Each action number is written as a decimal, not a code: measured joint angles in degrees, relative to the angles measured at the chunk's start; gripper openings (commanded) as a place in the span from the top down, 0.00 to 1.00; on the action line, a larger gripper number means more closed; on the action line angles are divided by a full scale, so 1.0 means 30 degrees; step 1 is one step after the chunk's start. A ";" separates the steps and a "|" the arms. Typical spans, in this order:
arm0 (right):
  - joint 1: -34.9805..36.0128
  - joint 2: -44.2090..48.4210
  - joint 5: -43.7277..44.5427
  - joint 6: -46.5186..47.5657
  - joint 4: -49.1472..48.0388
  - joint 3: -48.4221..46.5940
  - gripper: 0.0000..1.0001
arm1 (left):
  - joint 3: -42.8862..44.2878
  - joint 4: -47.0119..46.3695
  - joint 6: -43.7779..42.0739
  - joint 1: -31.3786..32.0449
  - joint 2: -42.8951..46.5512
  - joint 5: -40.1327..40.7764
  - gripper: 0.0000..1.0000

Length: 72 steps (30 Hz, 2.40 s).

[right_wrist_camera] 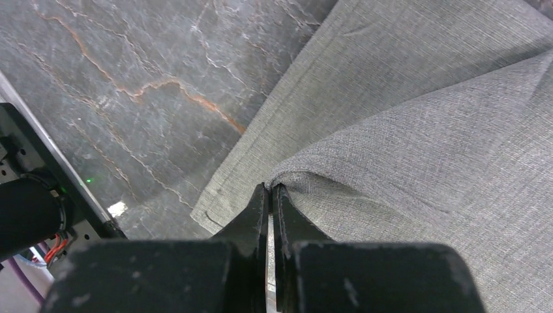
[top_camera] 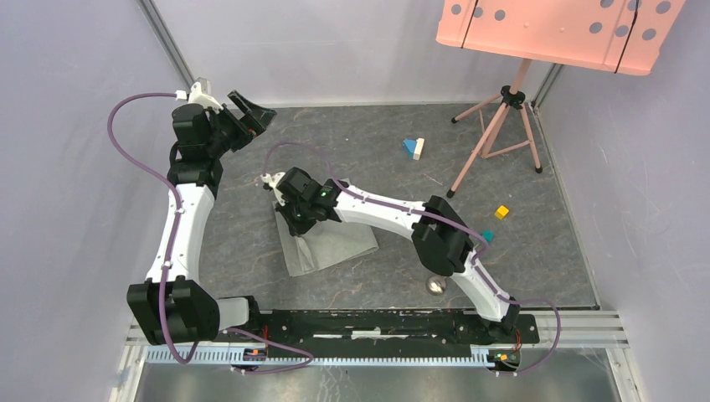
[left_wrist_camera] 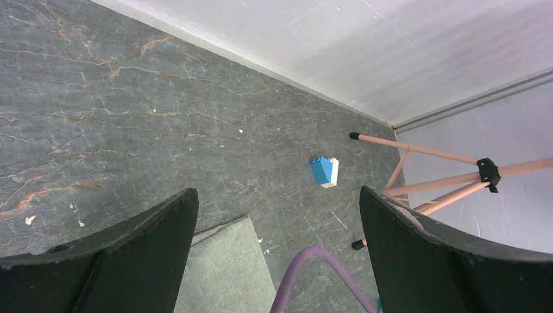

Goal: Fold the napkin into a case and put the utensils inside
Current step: Fold the rectangle-folded napkin at the center of the board, then smooth out the square-folded napkin at the center of the board.

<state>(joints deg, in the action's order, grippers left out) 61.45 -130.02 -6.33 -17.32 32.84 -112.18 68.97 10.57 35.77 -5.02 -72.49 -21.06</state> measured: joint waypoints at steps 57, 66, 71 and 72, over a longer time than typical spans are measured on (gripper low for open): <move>-0.3898 0.3687 -0.4510 -0.2667 -0.7402 0.7475 0.30 | 0.0000 -0.0015 0.0000 0.0000 0.0000 0.0000 0.01; -0.4306 0.1756 -0.5821 -0.3854 -0.9508 0.7475 0.31 | 0.0000 -0.0015 0.0000 -0.0015 0.0000 -0.0007 0.01; -0.4269 0.0707 -0.6375 -0.4517 -1.0477 0.7475 0.38 | 0.0000 -0.0015 0.0000 -0.0015 0.0000 -0.0007 0.01; -0.4269 0.0546 -0.6448 -0.4670 -1.0681 0.7475 0.42 | 0.0000 -0.0015 0.0000 -0.0015 0.0000 -0.0007 0.01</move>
<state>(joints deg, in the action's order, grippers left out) 48.64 -128.38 -25.67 -31.33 0.80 -89.76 68.97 10.52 35.77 -5.06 -72.49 -21.08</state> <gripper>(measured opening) 0.651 0.990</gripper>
